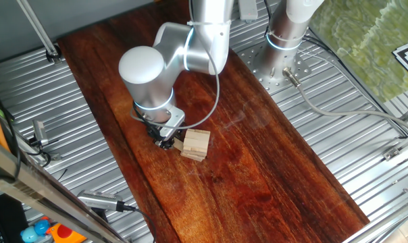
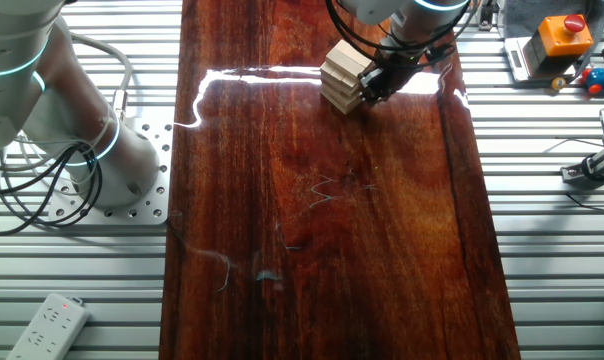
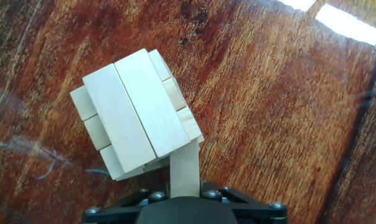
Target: Play Jenga
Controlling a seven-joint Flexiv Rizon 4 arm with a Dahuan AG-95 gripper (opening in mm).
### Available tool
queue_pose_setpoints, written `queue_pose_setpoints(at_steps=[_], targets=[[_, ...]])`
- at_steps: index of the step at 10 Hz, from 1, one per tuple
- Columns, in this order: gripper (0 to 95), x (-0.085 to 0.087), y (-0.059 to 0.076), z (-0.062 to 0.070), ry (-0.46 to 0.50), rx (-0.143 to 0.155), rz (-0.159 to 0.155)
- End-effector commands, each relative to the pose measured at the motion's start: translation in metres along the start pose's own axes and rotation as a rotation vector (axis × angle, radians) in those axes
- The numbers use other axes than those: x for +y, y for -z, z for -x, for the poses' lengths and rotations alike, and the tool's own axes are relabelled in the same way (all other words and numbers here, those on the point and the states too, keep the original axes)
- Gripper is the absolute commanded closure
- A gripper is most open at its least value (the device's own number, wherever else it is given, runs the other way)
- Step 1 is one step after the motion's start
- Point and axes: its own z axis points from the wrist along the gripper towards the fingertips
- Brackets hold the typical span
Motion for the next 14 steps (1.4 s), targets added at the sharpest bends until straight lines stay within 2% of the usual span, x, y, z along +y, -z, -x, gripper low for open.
queue_pose_setpoints(at_steps=[1, 14], targets=[[95.0, -0.0004, 0.0001, -0.0003, 0.002, 0.003, -0.005], [95.0, 0.0022, 0.0003, -0.0056, 0.028, 0.012, -0.03]])
